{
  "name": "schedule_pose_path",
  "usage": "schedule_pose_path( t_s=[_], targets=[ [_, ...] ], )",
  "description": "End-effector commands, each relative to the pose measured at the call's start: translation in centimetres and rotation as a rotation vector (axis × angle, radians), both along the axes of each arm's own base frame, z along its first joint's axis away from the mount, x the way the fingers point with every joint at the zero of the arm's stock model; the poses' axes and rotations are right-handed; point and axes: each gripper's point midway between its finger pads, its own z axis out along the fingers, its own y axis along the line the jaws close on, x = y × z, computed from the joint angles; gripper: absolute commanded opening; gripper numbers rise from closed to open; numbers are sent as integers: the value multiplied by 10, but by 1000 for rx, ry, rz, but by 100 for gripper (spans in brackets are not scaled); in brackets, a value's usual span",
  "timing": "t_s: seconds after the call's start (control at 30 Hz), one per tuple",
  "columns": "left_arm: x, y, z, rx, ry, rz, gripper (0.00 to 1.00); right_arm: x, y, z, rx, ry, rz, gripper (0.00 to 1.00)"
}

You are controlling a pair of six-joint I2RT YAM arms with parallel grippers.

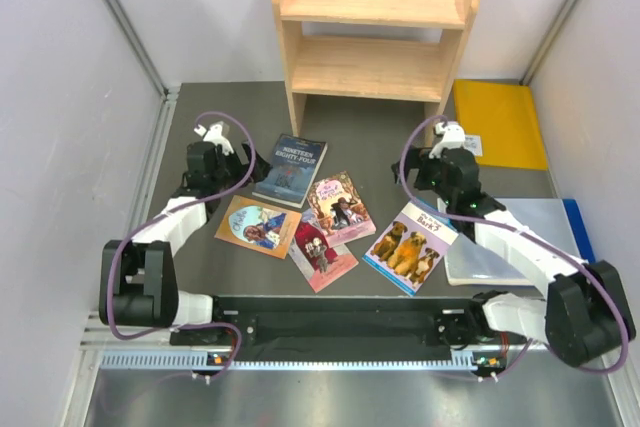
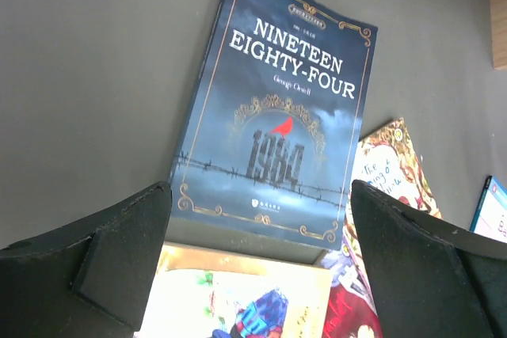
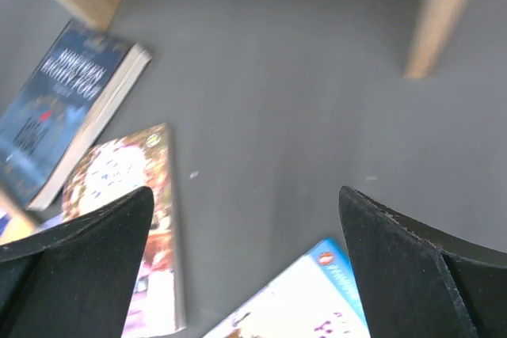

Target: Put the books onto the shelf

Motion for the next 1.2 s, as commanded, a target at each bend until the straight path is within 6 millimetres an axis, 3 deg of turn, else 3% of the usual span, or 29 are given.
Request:
schedule_pose_path(
  t_s=[0.0,0.17,0.33,0.37,0.43,0.47,0.5,0.57,0.6,0.67,0.7,0.9,1.17],
  targets=[
    [-2,3,16,-7,-5,23,99,-1,42,16,38,22,93,100],
    [-2,6,5,26,50,18,99,-6,62,10,34,64,129,100],
    [-9,-9,-14,90,183,-78,99,-12,68,-8,40,135,148,100],
    [-9,-28,-12,120,173,-125,99,-12,68,-12,41,148,147,100],
    [-8,-44,-10,217,140,-178,99,-14,69,-25,38,196,144,100],
    [-17,-72,-10,262,127,-249,99,-15,69,-32,33,220,140,100],
    [-18,-82,-9,291,114,-282,92,-16,69,-39,28,242,137,100],
    [-22,-111,-10,308,112,-378,69,-17,71,-56,31,304,143,100],
    [-23,-120,-11,302,116,-406,36,-19,74,-61,40,329,163,100],
    [-23,-137,-18,300,146,-446,5,-18,78,-75,58,383,176,100],
    [-23,-141,-21,306,155,-455,0,-23,85,-79,81,412,216,100],
    [-28,-155,-57,390,235,-459,0,-32,106,-113,189,571,335,100],
    [-39,-177,-94,398,305,-495,0,-40,124,-117,265,616,426,100]
  ],
)
